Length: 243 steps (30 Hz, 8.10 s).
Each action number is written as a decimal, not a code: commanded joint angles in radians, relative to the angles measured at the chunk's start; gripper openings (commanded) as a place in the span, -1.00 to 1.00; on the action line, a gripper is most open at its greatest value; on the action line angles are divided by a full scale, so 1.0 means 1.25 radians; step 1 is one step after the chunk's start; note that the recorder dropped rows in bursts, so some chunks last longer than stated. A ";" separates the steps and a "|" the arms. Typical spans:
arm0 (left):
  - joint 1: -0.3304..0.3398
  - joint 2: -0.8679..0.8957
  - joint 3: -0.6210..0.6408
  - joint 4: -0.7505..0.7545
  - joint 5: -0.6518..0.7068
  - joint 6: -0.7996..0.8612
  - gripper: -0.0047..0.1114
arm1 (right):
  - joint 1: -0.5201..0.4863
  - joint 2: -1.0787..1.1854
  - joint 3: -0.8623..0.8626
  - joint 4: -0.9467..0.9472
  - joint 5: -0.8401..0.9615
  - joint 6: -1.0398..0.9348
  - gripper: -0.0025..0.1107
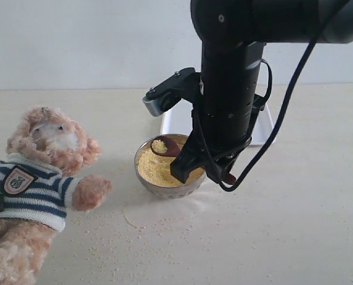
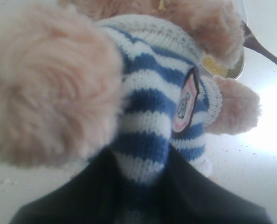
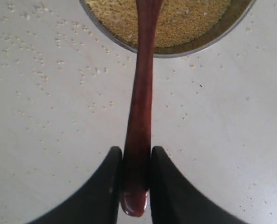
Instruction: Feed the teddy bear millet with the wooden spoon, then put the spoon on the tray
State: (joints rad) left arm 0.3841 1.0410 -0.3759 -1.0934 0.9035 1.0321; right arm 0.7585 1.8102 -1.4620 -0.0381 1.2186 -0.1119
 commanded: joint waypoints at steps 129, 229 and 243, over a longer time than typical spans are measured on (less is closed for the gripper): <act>0.002 -0.006 0.001 -0.013 0.004 0.005 -0.83 | 0.444 0.108 -0.130 -0.789 0.002 0.076 -0.70; 0.002 -0.006 0.001 -0.013 0.004 0.005 -0.83 | 0.232 0.123 0.210 -0.876 0.002 0.117 -0.70; 0.002 -0.006 0.001 -0.013 0.004 0.005 -0.83 | 0.247 0.125 0.114 -0.778 0.002 0.019 -0.70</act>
State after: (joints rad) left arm 0.3841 1.0410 -0.3759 -1.0934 0.8994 1.0321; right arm 1.0660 1.9649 -1.3001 -1.0418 1.2160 -0.0533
